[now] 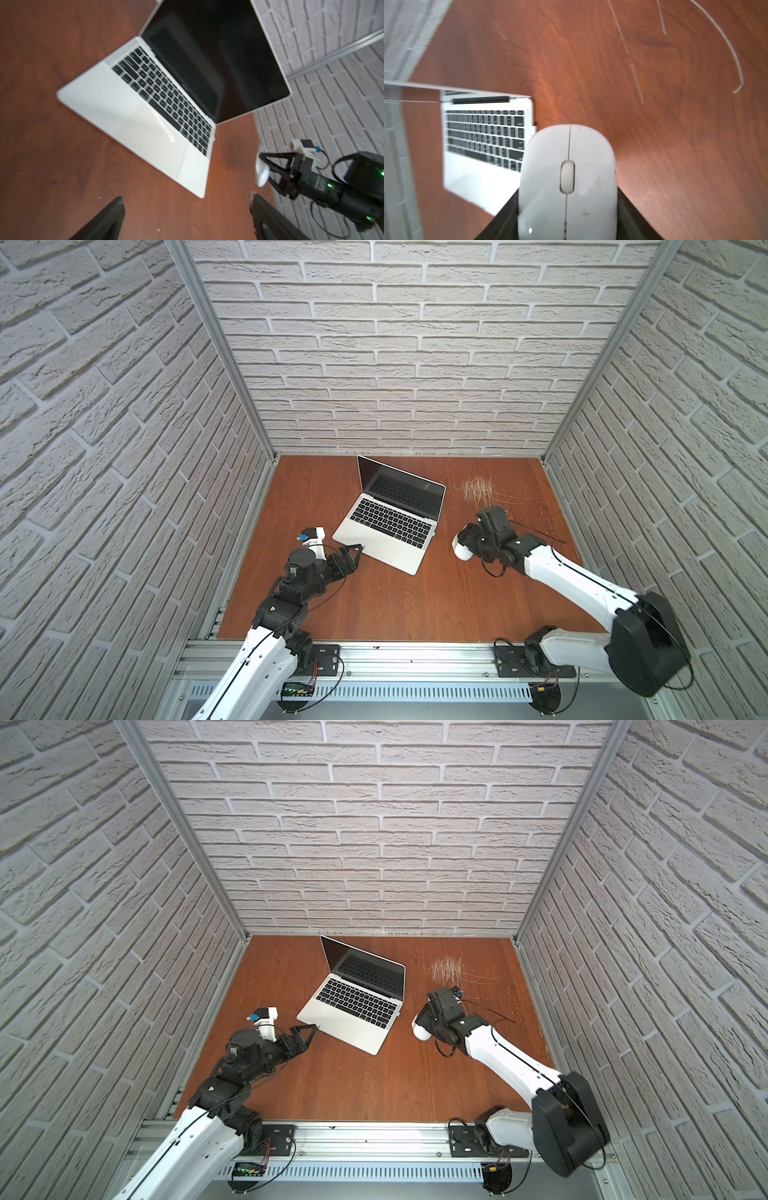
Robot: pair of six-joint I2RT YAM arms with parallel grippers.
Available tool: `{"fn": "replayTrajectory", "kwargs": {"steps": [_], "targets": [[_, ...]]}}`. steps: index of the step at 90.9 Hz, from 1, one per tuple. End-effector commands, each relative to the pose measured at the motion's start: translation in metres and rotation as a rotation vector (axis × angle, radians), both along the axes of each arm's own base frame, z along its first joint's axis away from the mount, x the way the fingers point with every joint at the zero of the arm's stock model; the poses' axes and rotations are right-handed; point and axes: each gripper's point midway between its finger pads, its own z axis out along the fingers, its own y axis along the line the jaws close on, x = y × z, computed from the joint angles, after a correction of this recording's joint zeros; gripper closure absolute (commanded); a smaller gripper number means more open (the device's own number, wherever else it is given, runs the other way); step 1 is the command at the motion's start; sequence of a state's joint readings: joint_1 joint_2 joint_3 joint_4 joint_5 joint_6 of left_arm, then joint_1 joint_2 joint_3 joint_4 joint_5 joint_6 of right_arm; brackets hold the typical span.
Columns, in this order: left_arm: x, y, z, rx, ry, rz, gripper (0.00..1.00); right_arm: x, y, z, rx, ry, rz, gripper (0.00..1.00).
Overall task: Remove the wireless mouse receiver from the laptop
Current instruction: Pick up the mouse from the center of the board, then place the mouse at the center of the board.
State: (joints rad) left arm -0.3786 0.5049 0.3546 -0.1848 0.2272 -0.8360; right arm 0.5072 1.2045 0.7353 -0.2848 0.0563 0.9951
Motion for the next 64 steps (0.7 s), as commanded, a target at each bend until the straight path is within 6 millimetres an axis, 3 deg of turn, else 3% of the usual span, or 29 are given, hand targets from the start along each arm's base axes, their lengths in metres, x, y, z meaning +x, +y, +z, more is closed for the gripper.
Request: {"fn": "replayTrajectory", "kwargs": {"steps": [1, 12, 22, 34, 45, 64], "targets": [[-0.01, -0.04, 0.04, -0.033, -0.119, -0.12, 0.07, 0.001, 0.031, 0.04, 0.202, -0.164, 0.103, 0.54], [-0.029, -0.096, 0.068, 0.126, -0.226, -0.29, 0.07, -0.012, 0.044, 0.054, 0.321, -0.192, 0.143, 0.54], [-0.035, -0.153, 0.061, 0.29, -0.248, -0.435, 0.09, -0.02, 0.05, 0.059, 0.372, -0.178, 0.153, 0.54], [-0.029, -0.201, 0.054, 0.32, -0.246, -0.518, 0.11, -0.028, 0.052, 0.061, 0.403, -0.15, 0.145, 0.54], [-0.021, -0.228, 0.044, 0.357, -0.226, -0.553, 0.14, -0.033, 0.052, 0.059, 0.411, -0.125, 0.142, 0.54], [-0.009, -0.245, 0.043, 0.374, -0.239, -0.547, 0.18, -0.038, 0.053, 0.054, 0.437, -0.1, 0.135, 0.54]]}}
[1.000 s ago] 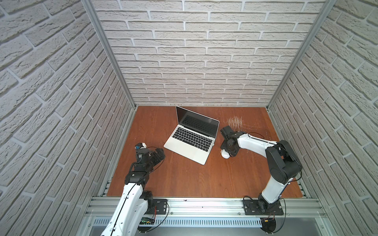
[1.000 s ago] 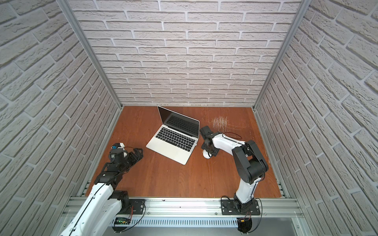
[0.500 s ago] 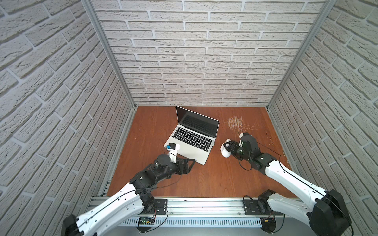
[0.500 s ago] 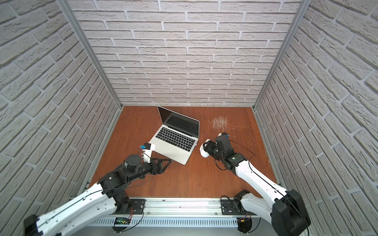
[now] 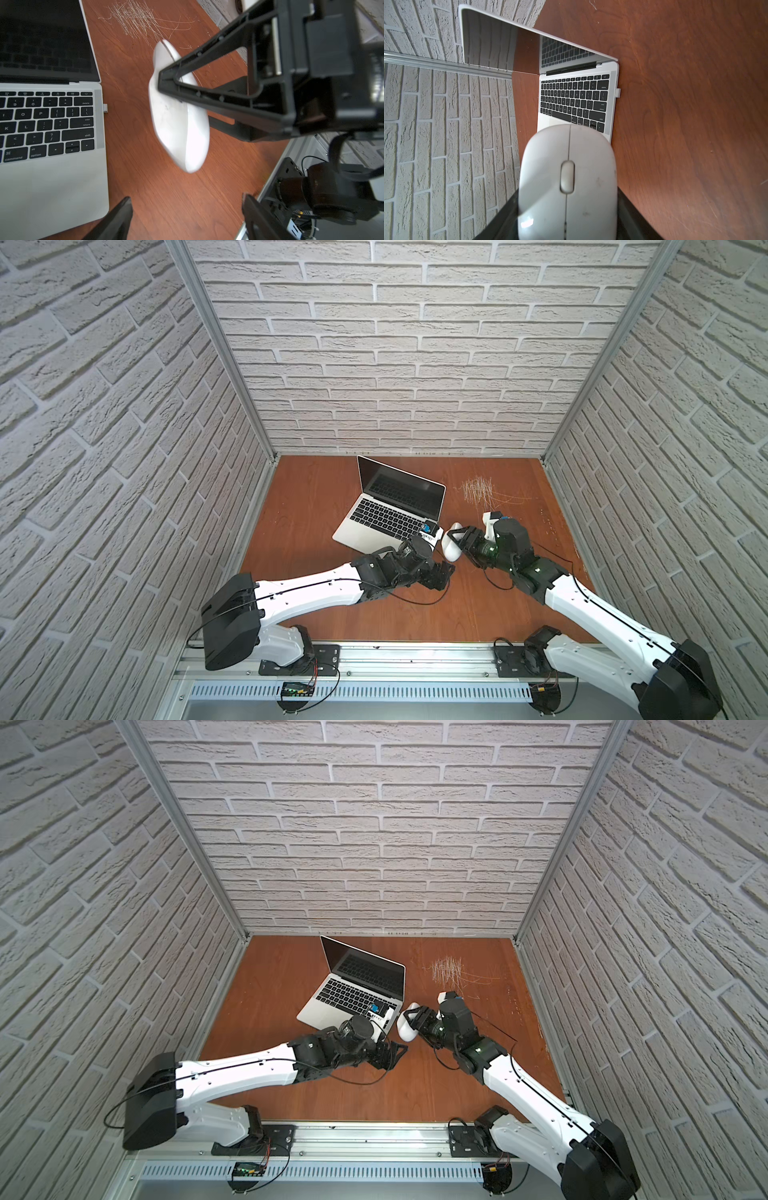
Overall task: Remove the wireless mouse receiver from the laptop
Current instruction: Place the mouse at the center of the board.
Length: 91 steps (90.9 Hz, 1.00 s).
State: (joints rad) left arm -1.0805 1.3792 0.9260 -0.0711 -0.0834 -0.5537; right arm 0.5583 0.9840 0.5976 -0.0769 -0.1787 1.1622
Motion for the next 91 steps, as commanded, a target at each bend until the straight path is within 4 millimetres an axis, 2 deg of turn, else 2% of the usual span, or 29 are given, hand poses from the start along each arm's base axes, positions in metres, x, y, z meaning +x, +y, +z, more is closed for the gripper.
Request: {"fn": "replayTrajectory", "kwargs": {"steps": [1, 13, 23, 36, 44, 56, 68, 80, 91], "targets": [[0.01, -0.017, 0.03, -0.062, -0.081, -0.009, 0.19, -0.005, 0.006, 0.004, 0.054, -0.001, 0.013, 0.54], [0.017, -0.026, 0.023, -0.043, -0.071, -0.013, 0.28, -0.006, 0.011, 0.003, 0.093, 0.019, 0.019, 0.54], [0.023, -0.03, 0.021, -0.048, -0.062, -0.004, 0.32, -0.006, 0.012, 0.004, 0.111, 0.021, 0.016, 0.54], [0.024, -0.037, 0.016, -0.059, -0.043, -0.013, 0.43, -0.006, 0.014, 0.006, 0.132, 0.024, 0.018, 0.54], [0.025, -0.038, 0.011, -0.055, -0.033, -0.011, 0.52, -0.006, 0.017, 0.006, 0.147, 0.03, 0.023, 0.54], [0.028, -0.037, 0.014, -0.06, -0.041, 0.004, 0.58, -0.007, 0.017, 0.005, 0.149, 0.034, 0.027, 0.54], [0.032, -0.035, 0.017, -0.062, -0.052, 0.018, 0.77, -0.008, 0.017, 0.003, 0.149, 0.038, 0.028, 0.54], [0.036, -0.033, 0.016, -0.056, -0.053, 0.024, 0.92, -0.008, 0.017, 0.002, 0.144, 0.04, 0.032, 0.53], [0.036, -0.026, 0.012, -0.03, -0.061, 0.029, 1.0, -0.01, 0.014, -0.002, 0.113, 0.053, 0.027, 0.44]]}}
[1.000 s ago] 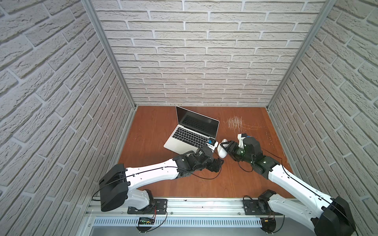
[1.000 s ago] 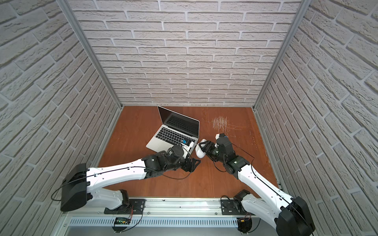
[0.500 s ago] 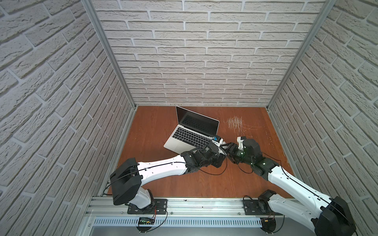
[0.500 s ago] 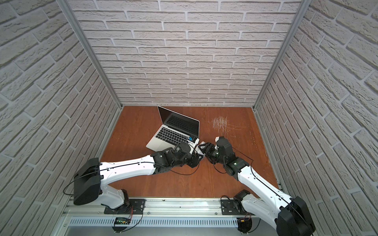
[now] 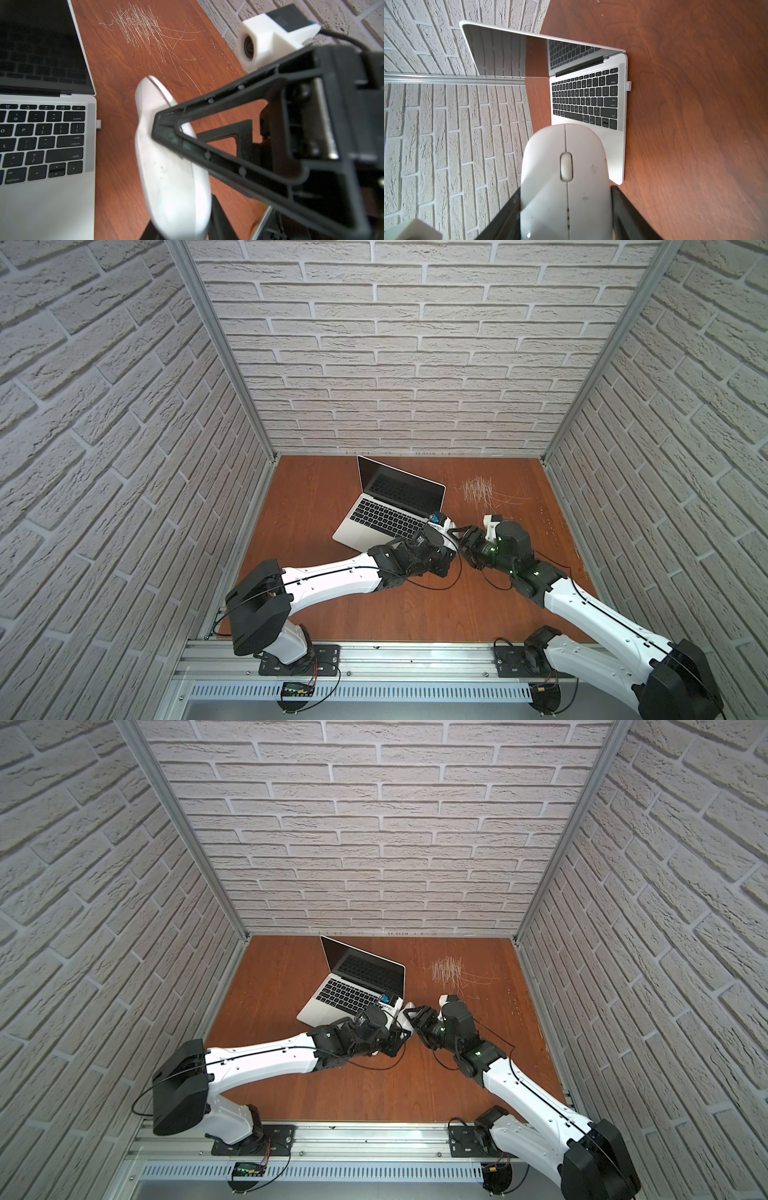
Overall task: Remove the wireless mouse receiver from the laptop
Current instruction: Place the mouse at the center of the board.
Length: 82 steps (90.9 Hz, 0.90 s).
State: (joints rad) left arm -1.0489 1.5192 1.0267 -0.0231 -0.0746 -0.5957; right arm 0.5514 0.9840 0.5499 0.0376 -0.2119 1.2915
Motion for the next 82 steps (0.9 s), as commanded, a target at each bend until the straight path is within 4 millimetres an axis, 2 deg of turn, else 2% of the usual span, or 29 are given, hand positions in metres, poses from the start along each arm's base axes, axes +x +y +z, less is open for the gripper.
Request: {"fn": "replayTrajectory", "kwargs": {"steps": [1, 10, 19, 30, 36, 42, 62, 82], "targets": [[0.009, 0.0, 0.015, 0.006, -0.091, -0.017, 1.0, -0.012, 0.007, -0.005, -0.021, 0.019, 0.066, 0.42], [0.007, 0.013, 0.008, 0.076, -0.103, -0.014, 1.0, -0.01, -0.004, 0.001, -0.097, -0.008, 0.052, 0.28], [0.003, 0.029, -0.004, 0.195, -0.119, -0.03, 1.0, -0.005, -0.028, 0.01, -0.179, -0.038, 0.008, 0.18], [-0.012, 0.041, -0.023, 0.376, -0.146, -0.095, 1.0, 0.0, -0.062, 0.011, -0.233, -0.018, -0.048, 0.15], [-0.02, 0.044, -0.036, 0.489, -0.162, -0.137, 1.0, 0.002, -0.083, 0.004, -0.261, 0.015, -0.093, 0.15], [-0.027, 0.044, -0.045, 0.597, -0.185, -0.179, 1.0, 0.002, -0.095, -0.006, -0.275, 0.054, -0.107, 0.15], [-0.041, 0.032, -0.083, 0.908, -0.261, -0.267, 1.0, -0.003, -0.104, -0.038, -0.246, 0.146, -0.096, 0.15], [-0.045, 0.02, -0.112, 1.065, -0.293, -0.308, 1.0, -0.004, -0.107, -0.048, -0.246, 0.177, -0.082, 0.15]]}}
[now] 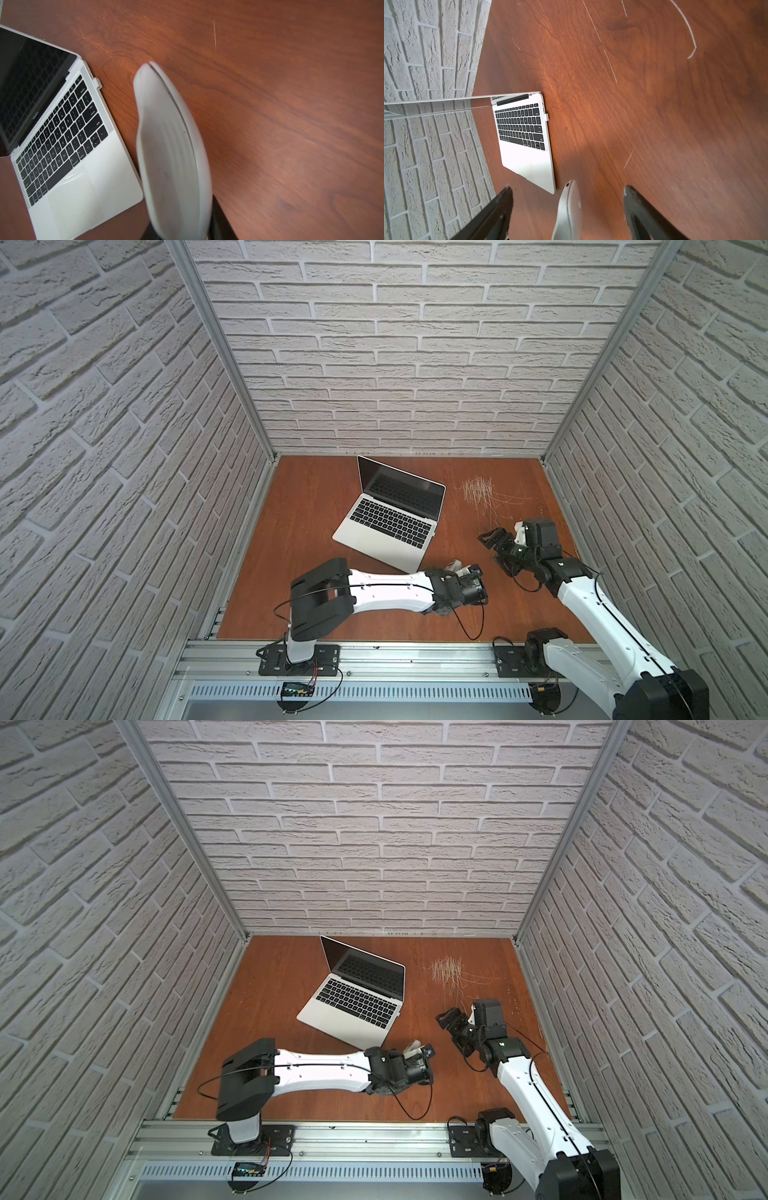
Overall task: Remove the wireless mouse receiver from the laptop
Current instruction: Place the mouse at the center of the board.
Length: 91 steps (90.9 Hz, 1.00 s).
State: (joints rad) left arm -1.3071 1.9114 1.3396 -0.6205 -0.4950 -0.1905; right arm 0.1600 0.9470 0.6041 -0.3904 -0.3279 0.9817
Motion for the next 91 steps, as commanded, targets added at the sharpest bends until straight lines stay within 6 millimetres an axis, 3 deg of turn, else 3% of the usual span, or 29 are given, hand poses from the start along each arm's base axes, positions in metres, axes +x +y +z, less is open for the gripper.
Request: {"fn": "replayTrajectory", "kwargs": {"steps": [1, 22, 44, 68, 91], "targets": [[0.005, 0.009, -0.002, 0.121, -0.068, -0.014, 1.0, -0.003, 0.0, -0.005, 0.001, 0.005, 0.033, 0.15], [0.002, 0.006, -0.011, 0.151, -0.074, -0.03, 1.0, -0.004, -0.002, -0.011, 0.008, 0.025, 0.034, 0.15], [-0.004, 0.003, -0.014, 0.137, -0.053, -0.039, 0.71, -0.003, -0.002, -0.017, 0.015, 0.039, 0.035, 0.15], [-0.008, -0.002, -0.016, 0.119, -0.035, -0.047, 0.52, -0.004, -0.001, -0.021, 0.023, 0.056, 0.042, 0.15], [-0.011, -0.002, -0.014, 0.09, -0.022, -0.045, 0.47, -0.006, -0.002, -0.024, 0.025, 0.062, 0.039, 0.14]]}}
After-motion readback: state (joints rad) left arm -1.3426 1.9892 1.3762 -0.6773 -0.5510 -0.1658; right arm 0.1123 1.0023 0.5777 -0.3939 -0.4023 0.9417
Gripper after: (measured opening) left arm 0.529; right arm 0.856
